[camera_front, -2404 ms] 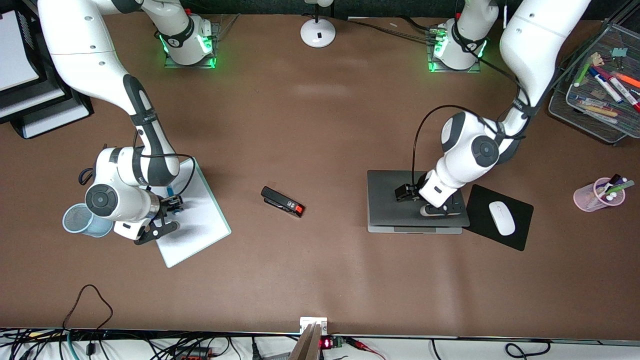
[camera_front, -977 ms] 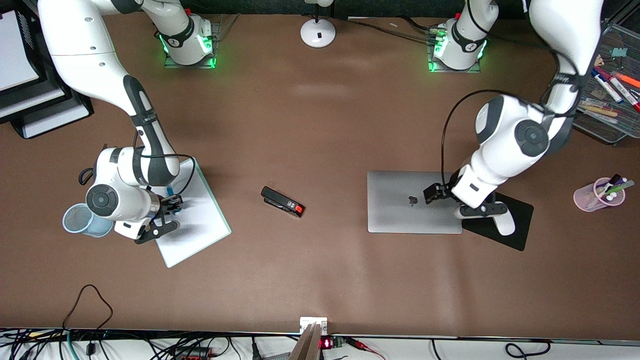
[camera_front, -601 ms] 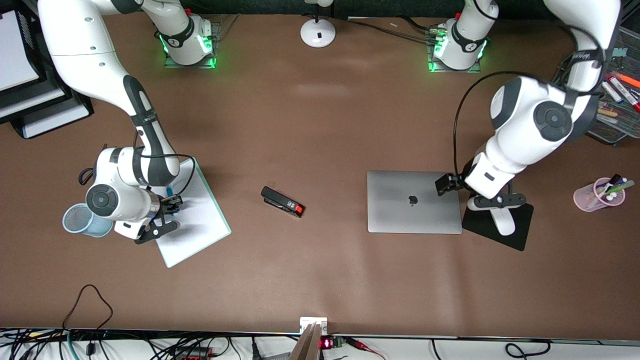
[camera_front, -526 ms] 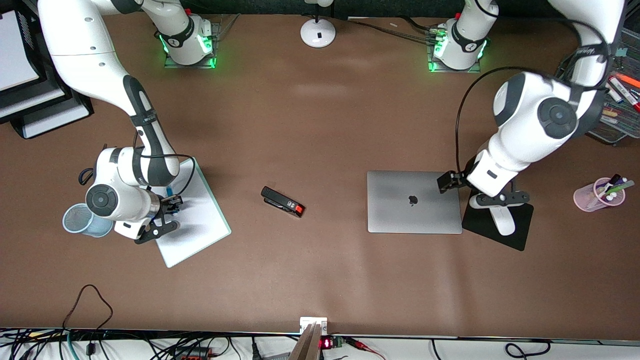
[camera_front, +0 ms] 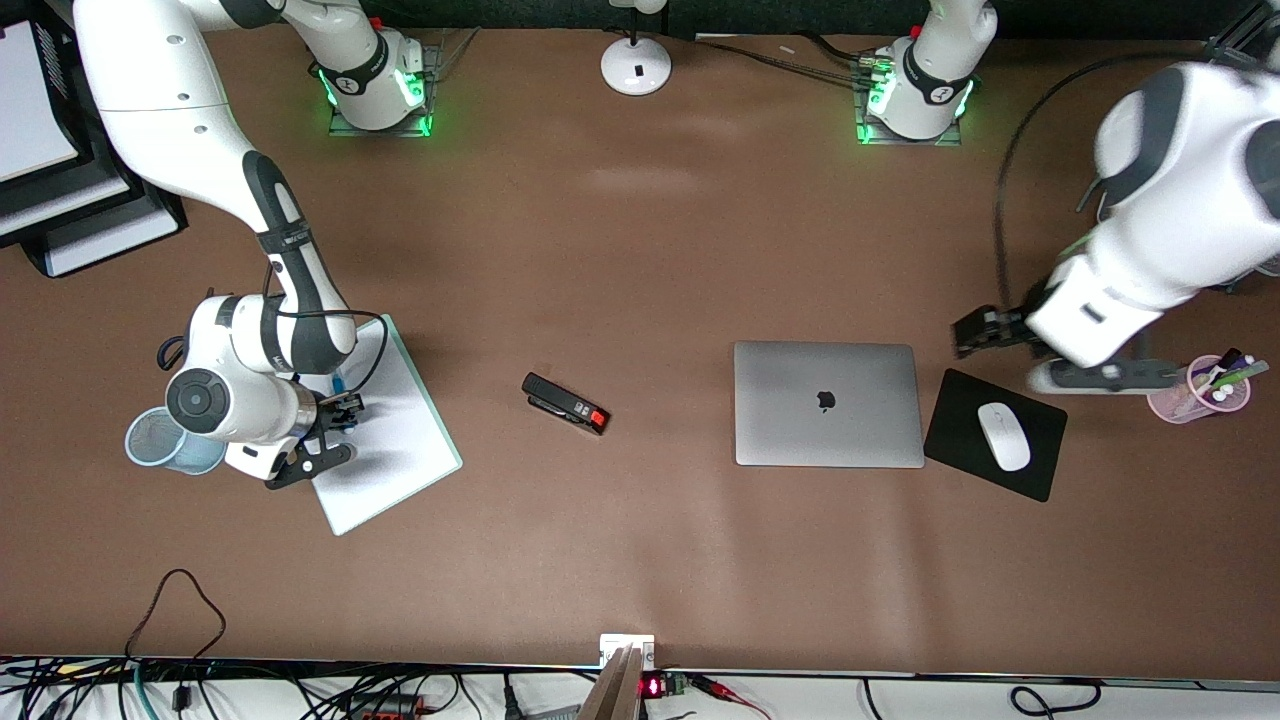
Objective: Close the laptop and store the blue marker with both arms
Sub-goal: 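Push the laptop lid down shut with the left gripper, then lift the blue marker with the right gripper while the left gripper withdraws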
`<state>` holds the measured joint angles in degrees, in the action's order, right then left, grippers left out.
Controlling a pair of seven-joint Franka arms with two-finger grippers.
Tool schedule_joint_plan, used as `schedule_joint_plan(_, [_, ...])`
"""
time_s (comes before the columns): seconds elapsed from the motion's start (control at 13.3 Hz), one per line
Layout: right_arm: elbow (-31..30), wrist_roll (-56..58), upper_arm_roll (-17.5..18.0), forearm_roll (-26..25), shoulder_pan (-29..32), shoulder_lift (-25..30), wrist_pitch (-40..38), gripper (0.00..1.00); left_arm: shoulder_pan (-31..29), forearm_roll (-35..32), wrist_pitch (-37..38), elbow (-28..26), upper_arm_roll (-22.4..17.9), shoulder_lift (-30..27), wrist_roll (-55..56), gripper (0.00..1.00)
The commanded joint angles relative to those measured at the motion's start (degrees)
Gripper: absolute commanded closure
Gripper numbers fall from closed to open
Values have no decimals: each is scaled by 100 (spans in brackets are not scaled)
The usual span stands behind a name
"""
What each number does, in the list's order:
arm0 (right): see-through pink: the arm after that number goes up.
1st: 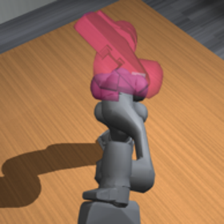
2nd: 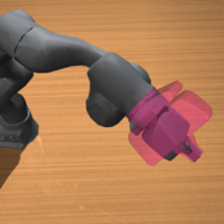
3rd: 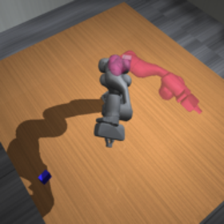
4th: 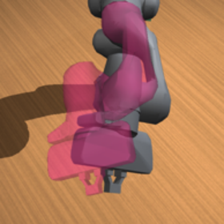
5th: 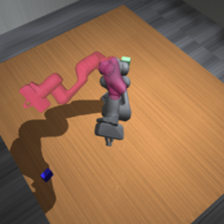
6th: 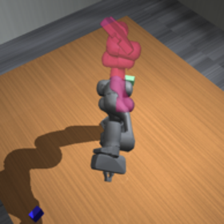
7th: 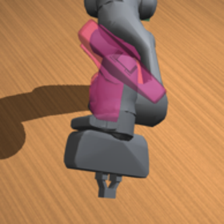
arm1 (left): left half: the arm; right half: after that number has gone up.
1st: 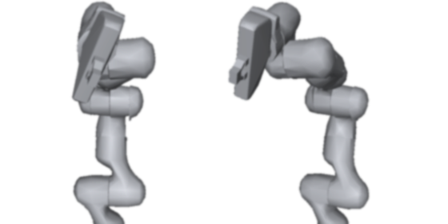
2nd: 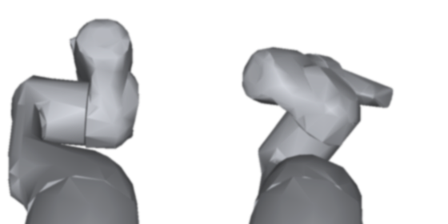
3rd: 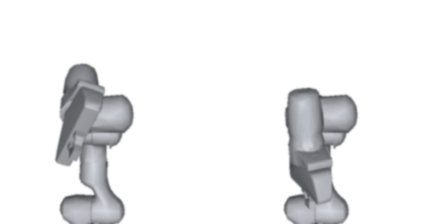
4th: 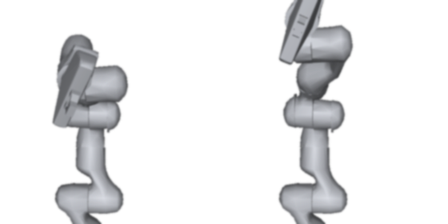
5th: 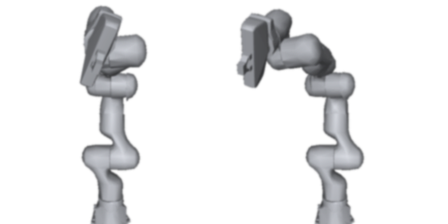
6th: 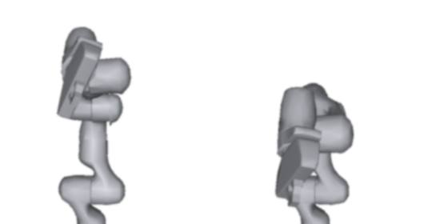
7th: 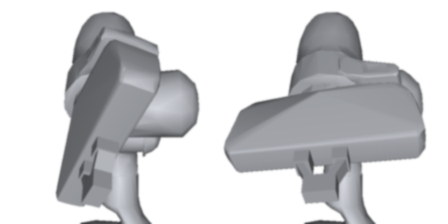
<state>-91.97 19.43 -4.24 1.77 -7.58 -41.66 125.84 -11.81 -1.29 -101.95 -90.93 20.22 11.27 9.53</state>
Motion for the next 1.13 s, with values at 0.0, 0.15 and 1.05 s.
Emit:
schedule_joint_plan(0.0, [162, 131, 20, 104, 107, 122, -42, 91, -23, -248, 937, 705, 35, -28, -197, 0])
schedule_joint_plan(0.15, [171, 140, 20, 104, 125, 350, -77, 91, -23, -485, 1378, 980, 53, -63, -320, 0])
schedule_joint_plan(1.05, [855, 3888, -7, 1201, 1152, 1485, -1542, 92, -120, -407, 1617, 664, 53, -960, -443, 0])
